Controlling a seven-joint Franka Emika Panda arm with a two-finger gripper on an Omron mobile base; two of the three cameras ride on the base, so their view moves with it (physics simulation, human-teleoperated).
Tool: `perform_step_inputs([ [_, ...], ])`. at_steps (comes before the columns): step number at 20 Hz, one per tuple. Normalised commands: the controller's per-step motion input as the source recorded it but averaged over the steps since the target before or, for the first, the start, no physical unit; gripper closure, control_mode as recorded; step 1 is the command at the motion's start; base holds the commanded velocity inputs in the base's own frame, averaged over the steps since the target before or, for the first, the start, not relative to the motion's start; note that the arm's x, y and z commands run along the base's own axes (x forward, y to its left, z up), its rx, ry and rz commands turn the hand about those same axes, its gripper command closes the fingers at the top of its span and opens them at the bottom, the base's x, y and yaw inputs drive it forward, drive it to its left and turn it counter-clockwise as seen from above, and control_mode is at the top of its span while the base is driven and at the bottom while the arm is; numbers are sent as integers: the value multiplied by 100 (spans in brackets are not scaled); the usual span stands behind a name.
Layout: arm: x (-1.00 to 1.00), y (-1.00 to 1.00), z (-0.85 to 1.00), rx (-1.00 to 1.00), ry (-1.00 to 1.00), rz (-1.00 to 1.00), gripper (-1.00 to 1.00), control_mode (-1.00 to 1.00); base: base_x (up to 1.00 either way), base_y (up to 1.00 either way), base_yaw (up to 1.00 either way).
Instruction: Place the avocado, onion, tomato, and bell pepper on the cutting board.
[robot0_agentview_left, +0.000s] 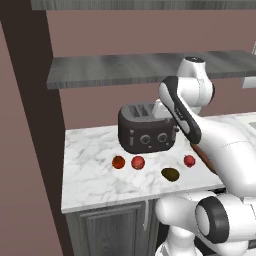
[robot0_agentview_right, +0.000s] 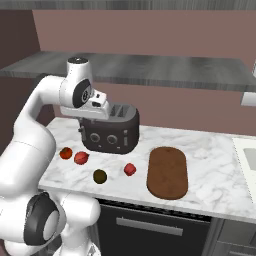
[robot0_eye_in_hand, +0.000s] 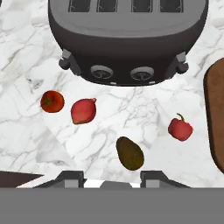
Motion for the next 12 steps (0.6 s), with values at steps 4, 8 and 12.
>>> perform_step_inputs([
  [4,-17,0,0,0,-2,0,-100,-100,0,0,0],
  [8,-40,0,-11,0,-1,0,-100,-100,0,0,0],
  [12,-41,0,-22,0,0,0,-100,-100,0,0,0],
])
